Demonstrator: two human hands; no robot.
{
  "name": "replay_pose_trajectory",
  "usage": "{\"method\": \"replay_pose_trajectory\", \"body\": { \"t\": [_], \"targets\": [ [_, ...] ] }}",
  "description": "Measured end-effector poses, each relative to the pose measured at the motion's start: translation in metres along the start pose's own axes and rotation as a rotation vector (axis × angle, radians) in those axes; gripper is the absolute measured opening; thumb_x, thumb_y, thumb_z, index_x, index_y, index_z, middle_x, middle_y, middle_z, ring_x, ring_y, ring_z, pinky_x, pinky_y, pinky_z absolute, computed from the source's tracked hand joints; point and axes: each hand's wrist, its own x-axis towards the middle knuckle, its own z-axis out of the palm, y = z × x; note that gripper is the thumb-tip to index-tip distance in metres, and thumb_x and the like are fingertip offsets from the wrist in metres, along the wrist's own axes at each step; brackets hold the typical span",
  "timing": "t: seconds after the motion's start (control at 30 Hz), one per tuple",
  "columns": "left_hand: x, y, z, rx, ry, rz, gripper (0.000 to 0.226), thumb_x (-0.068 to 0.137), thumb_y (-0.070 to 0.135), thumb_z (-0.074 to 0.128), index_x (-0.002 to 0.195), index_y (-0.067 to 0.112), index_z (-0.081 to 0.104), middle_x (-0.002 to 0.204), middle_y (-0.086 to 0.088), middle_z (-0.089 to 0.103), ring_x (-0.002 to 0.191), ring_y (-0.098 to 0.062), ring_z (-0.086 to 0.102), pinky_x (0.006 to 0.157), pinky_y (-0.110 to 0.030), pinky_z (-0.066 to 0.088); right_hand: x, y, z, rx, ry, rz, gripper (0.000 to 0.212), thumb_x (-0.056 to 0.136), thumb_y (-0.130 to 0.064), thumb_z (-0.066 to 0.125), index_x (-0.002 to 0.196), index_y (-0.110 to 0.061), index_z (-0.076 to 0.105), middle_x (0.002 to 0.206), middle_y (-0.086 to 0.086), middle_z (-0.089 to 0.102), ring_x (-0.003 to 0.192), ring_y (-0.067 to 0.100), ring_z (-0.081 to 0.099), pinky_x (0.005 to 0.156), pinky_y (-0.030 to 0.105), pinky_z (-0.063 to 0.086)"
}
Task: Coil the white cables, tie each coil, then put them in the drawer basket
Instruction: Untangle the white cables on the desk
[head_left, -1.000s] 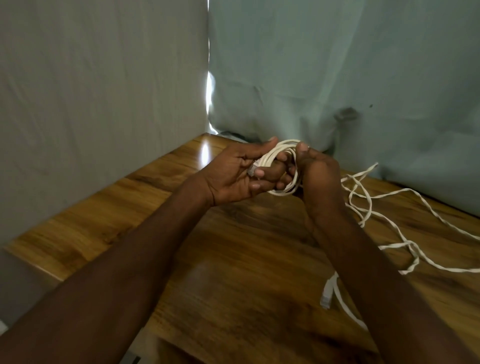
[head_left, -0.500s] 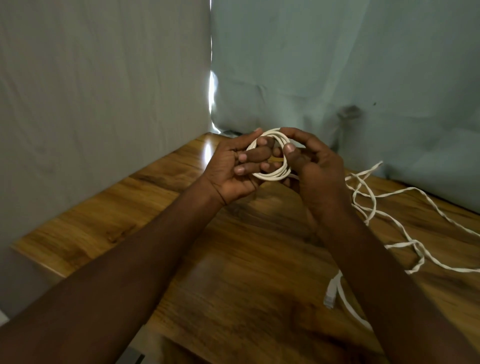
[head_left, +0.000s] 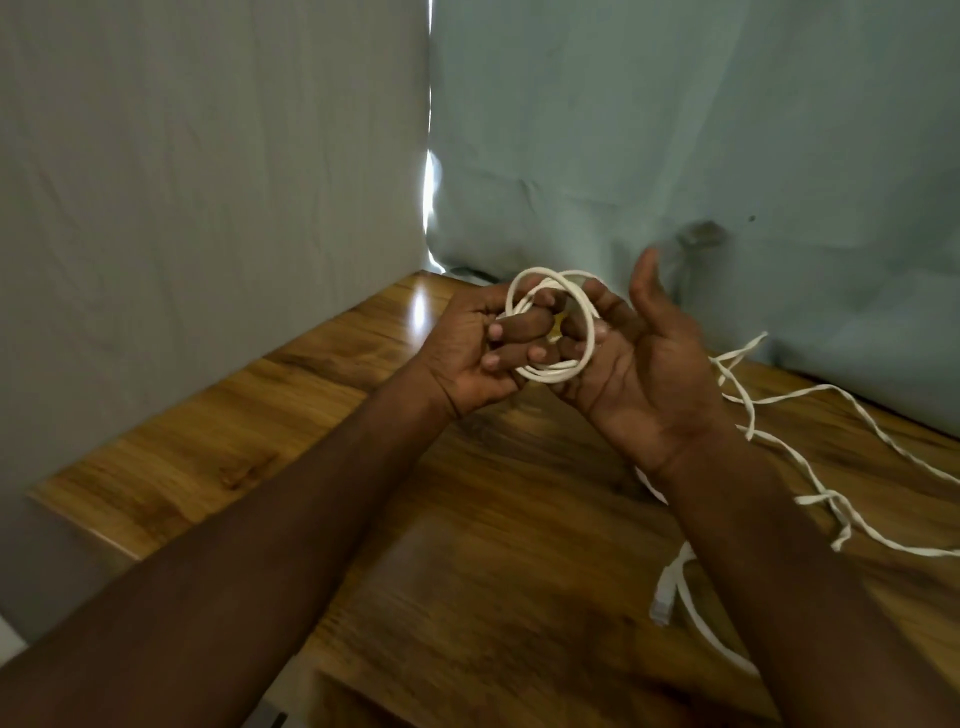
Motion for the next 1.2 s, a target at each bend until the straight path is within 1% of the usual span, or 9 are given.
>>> {"method": "replay_pose_trajectory", "body": {
  "t": [0.07,0.2,0.37,0.5,0.73,0.9,1.0,1.07,1.2],
  "targets": [
    [0.001,-0.001,0.0,-0.017,0.042,0.023,0.023,0.089,0.012,0.039,0.078,0.006,0.059,0.046,0.007,0.021,0.032,-0.01,0.013,0.056,-0.021,0.043,-0.001,-0.001,0.002,-0.189,0.056,-0.053,0.055,0.099,-0.056,0.049,0.103,-0.008,0.075,0.114,0.024,0.065,0.103,0.039,0.067,0.096,0.055,0.054],
    [0.004,-0.001,-0.006,0.055,0.085,0.038,0.035,0.091,0.009,0.036,0.072,0.009,0.065,0.042,0.008,0.033,0.033,-0.009,0.018,0.068,-0.025,0.029,0.0,0.006,-0.001,-0.355,0.15,-0.116,0.057,0.091,-0.041,0.074,0.132,-0.003,0.06,0.119,0.018,0.073,0.104,0.038,0.07,0.097,0.055,0.054],
    [-0.001,0.005,-0.005,0.082,0.033,-0.036,0.031,0.103,0.018,0.034,0.085,0.006,0.056,0.044,0.007,0.035,0.034,-0.011,0.015,0.066,-0.024,0.045,0.005,0.01,-0.006,-0.325,0.268,-0.181,0.024,0.098,-0.023,0.067,0.115,-0.006,0.07,0.079,0.002,0.07,0.07,0.014,0.066,0.078,0.04,0.057],
    [-0.005,0.007,0.004,0.117,-0.029,-0.095,0.038,0.108,0.034,0.032,0.094,0.005,0.052,0.048,0.004,0.032,0.032,-0.009,0.029,0.064,-0.025,0.049,0.011,0.011,-0.014,-0.174,0.319,-0.122,0.031,0.103,-0.019,0.057,0.125,0.002,0.064,0.068,0.003,0.057,0.054,0.011,0.055,0.062,0.031,0.056],
    [-0.004,-0.004,0.015,0.324,-0.015,-0.084,0.034,0.112,0.028,0.035,0.093,0.008,0.055,0.05,0.007,0.035,0.036,-0.006,0.033,0.067,-0.025,0.047,0.02,0.026,-0.021,0.034,0.404,-0.129,0.023,0.101,-0.024,0.052,0.113,-0.004,0.057,0.055,-0.002,0.047,0.049,0.014,0.044,0.065,0.036,0.043],
    [-0.004,-0.006,0.018,0.348,-0.025,-0.102,0.03,0.111,0.021,0.036,0.093,0.008,0.056,0.052,0.008,0.036,0.038,-0.004,0.033,0.066,-0.023,0.05,0.024,0.024,-0.025,-0.028,0.502,-0.106,0.044,0.079,-0.03,0.066,0.114,-0.002,0.067,0.055,0.001,0.051,0.066,0.031,0.049,0.079,0.052,0.043],
    [-0.004,-0.003,0.019,0.307,-0.046,-0.113,0.03,0.112,0.022,0.032,0.094,0.009,0.052,0.053,0.008,0.041,0.038,-0.003,0.036,0.067,-0.021,0.048,0.021,0.02,-0.025,-0.038,0.47,-0.119,0.036,0.09,-0.026,0.065,0.113,0.001,0.066,0.062,0.005,0.051,0.057,0.028,0.05,0.062,0.036,0.052],
    [-0.004,-0.002,0.018,0.273,-0.054,-0.107,0.029,0.111,0.021,0.03,0.095,0.008,0.05,0.054,0.008,0.044,0.037,-0.002,0.036,0.069,-0.022,0.052,0.017,0.018,-0.021,-0.099,0.494,-0.135,0.025,0.098,-0.023,0.063,0.111,-0.002,0.066,0.062,0.005,0.057,0.051,0.019,0.053,0.049,0.028,0.05],
    [-0.005,-0.001,0.014,0.166,-0.046,-0.095,0.027,0.11,0.021,0.032,0.094,0.008,0.049,0.053,0.01,0.029,0.037,-0.006,0.021,0.061,-0.023,0.051,0.006,0.017,-0.01,-0.658,0.754,-0.446,0.026,0.094,-0.035,0.074,0.108,-0.014,0.066,0.067,-0.011,0.068,0.061,0.007,0.066,0.059,0.03,0.057]
  ]
}}
